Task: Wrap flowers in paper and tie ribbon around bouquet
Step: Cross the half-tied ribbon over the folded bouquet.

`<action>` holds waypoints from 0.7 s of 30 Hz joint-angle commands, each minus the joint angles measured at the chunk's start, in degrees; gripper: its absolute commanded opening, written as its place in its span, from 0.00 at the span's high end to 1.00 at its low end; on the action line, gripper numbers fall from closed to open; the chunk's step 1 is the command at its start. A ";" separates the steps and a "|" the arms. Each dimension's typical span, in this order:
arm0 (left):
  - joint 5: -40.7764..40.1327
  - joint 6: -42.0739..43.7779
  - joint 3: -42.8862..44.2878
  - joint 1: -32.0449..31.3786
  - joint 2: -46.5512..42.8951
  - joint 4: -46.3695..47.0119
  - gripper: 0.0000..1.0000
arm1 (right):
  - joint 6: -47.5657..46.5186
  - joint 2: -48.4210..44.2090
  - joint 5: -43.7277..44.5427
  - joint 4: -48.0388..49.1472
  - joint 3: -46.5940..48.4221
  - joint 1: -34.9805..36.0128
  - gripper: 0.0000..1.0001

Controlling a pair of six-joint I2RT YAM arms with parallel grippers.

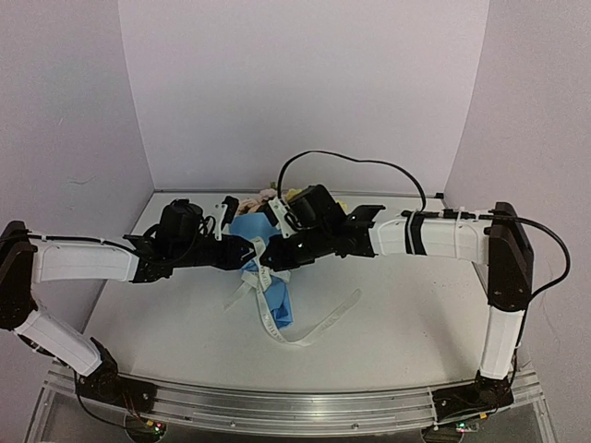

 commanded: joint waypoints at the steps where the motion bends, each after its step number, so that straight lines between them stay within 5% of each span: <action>1: -1.03 0.94 0.89 0.30 -3.24 -1.51 0.58 | 1.30 -2.74 2.76 -0.52 3.30 -0.53 1.00; 21: 9.37 2.88 -0.07 0.39 -3.43 -0.36 0.54 | 1.21 -1.10 2.31 -4.57 11.53 -1.14 1.00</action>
